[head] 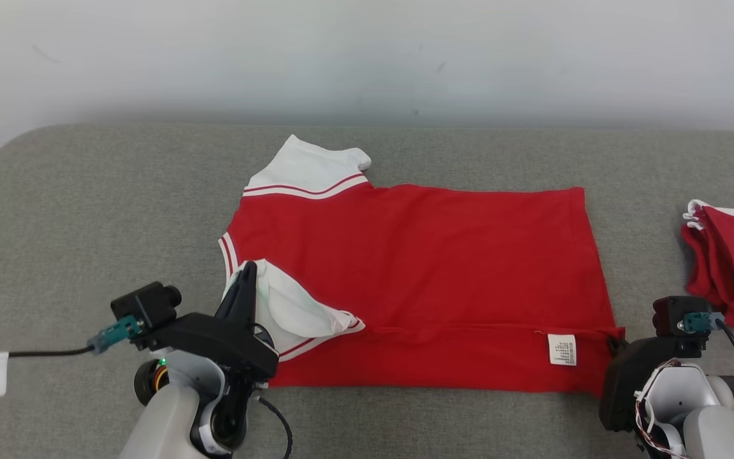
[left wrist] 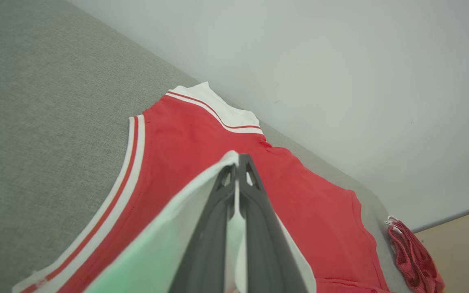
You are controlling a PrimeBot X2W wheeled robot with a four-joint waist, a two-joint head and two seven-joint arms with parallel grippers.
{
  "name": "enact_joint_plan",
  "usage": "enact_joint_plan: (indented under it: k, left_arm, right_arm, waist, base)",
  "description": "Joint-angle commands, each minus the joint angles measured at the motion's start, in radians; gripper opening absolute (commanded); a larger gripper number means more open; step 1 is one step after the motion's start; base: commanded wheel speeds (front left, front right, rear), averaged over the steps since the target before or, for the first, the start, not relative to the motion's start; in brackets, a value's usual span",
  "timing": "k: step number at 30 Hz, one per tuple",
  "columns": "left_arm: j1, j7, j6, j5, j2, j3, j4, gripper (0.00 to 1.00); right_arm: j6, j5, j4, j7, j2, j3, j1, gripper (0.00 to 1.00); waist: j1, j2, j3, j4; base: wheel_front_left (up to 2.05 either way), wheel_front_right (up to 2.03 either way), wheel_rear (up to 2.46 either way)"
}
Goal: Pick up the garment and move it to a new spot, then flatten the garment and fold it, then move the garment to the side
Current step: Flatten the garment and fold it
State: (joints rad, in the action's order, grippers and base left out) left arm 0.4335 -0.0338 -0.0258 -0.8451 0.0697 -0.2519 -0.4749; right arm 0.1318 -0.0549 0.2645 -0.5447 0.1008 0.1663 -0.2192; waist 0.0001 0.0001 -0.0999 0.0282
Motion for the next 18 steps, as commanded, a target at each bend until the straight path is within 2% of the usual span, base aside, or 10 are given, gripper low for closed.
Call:
enact_joint_plan:
  k: [1, 8, 9, 10, 11, 12, 13, 18]
  left_arm:
    - [0.028, -0.008, -0.004, 0.015, 0.002, -0.005, -0.016, 0.0]
    - [0.089, -0.02, -0.001, 0.035, 0.008, -0.019, -0.088, 0.0]
    - [0.096, -0.027, 0.003, 0.039, 0.012, -0.018, -0.099, 0.0]
    - [0.096, -0.027, 0.003, 0.039, 0.012, -0.018, -0.099, 0.0]
    - [0.104, -0.029, 0.0, 0.049, 0.016, -0.024, -0.109, 0.0]
    - [0.109, -0.038, -0.007, 0.059, 0.019, -0.03, -0.114, 0.62]
    - [0.111, -0.049, -0.001, 0.067, 0.025, -0.03, -0.122, 1.0]
    - [0.1, -0.108, 0.004, 0.114, 0.053, -0.049, -0.147, 1.0]
  right_arm:
    - [-0.003, 0.006, -0.008, -0.003, -0.006, 0.003, 0.01, 0.0]
    - [-0.003, 0.011, -0.005, -0.004, -0.009, -0.004, -0.008, 0.0]
    - [-0.003, 0.006, -0.004, 0.005, -0.01, -0.01, -0.016, 0.25]
    - [-0.003, 0.006, -0.004, 0.005, -0.01, -0.01, -0.016, 0.25]
    - [-0.003, 0.0, -0.001, 0.011, -0.012, -0.013, -0.022, 0.73]
    - [-0.003, -0.003, 0.0, 0.021, -0.013, -0.014, -0.028, 1.0]
    - [-0.003, -0.005, 0.001, 0.029, -0.012, -0.017, -0.032, 1.0]
    - [-0.003, -0.013, 0.003, 0.082, -0.016, -0.015, -0.042, 1.0]
  waist:
    - [-0.0001, -0.0001, -0.005, -0.007]
    - [-0.0001, -0.0001, -0.016, -0.023]
    - [-0.0001, -0.0001, -0.017, -0.025]
    - [-0.0001, -0.0001, -0.017, -0.025]
    - [-0.0001, -0.0001, -0.017, -0.027]
    - [-0.0001, -0.0001, -0.018, -0.028]
    - [-0.0001, -0.0001, -0.017, -0.029]
    - [-0.0001, -0.0001, 0.005, -0.022]
  base:
    - [0.0, 0.0, 0.0]
    - [0.0, 0.0, 0.0]
    - [0.0, 0.0, 0.0]
    - [0.0, 0.0, 0.0]
    - [0.0, 0.0, 0.0]
    - [0.0, 0.0, 0.0]
    - [0.0, 0.0, 0.0]
    - [0.0, 0.0, 0.0]
